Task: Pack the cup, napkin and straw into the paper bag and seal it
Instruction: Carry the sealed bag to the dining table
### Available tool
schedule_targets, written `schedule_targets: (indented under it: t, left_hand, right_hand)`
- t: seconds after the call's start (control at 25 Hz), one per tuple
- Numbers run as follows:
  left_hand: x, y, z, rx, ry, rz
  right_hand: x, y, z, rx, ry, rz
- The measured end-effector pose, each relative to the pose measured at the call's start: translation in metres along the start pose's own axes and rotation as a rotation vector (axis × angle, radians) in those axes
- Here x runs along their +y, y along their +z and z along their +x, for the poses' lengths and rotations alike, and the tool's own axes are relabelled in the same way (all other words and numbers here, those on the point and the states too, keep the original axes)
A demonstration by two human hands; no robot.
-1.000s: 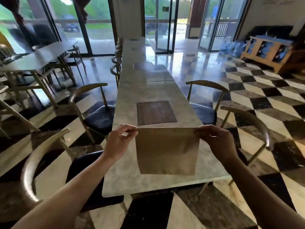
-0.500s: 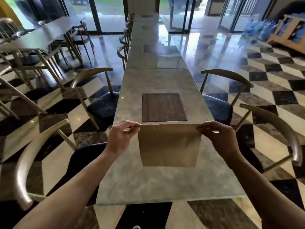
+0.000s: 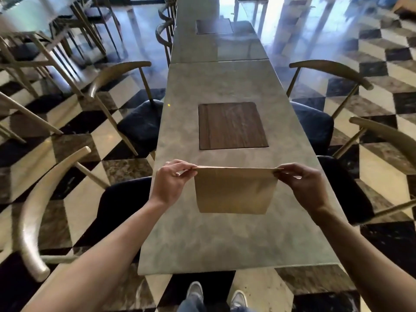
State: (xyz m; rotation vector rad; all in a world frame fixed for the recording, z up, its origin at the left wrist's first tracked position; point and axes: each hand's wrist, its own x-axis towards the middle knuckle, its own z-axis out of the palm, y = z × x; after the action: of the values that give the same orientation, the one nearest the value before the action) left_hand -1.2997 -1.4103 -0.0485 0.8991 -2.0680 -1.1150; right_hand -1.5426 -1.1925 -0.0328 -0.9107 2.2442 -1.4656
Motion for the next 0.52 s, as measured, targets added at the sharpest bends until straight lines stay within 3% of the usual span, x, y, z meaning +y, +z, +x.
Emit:
schedule_targets:
  t: [0.52]
  left_hand:
    - [-0.036,0.017,0.010,-0.032,-0.149,-0.042]
  right_hand:
    - [0.027,0.023,0.020,-0.044,0.089,0.022]
